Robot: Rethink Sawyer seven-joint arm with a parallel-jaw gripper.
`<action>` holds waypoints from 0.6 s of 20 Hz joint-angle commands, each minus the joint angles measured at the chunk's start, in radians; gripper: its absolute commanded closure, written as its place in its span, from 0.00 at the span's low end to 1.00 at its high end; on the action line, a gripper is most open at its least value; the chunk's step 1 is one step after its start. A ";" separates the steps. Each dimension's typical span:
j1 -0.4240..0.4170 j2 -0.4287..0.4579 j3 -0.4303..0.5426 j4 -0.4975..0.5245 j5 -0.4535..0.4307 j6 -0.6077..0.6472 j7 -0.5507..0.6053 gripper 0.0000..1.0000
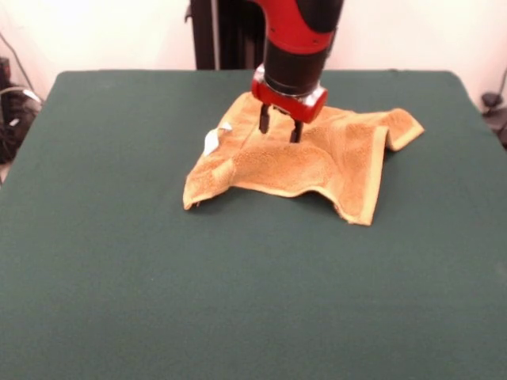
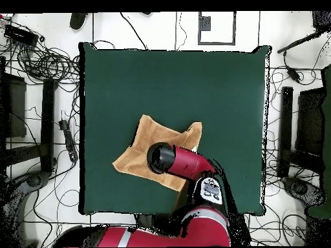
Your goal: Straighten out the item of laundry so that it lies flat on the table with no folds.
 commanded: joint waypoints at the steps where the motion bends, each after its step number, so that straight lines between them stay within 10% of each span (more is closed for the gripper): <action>1: -0.074 -0.029 0.104 0.007 -0.111 0.174 -0.100 0.00; 12: -0.185 -0.011 0.319 0.157 -0.135 -0.101 0.019 0.00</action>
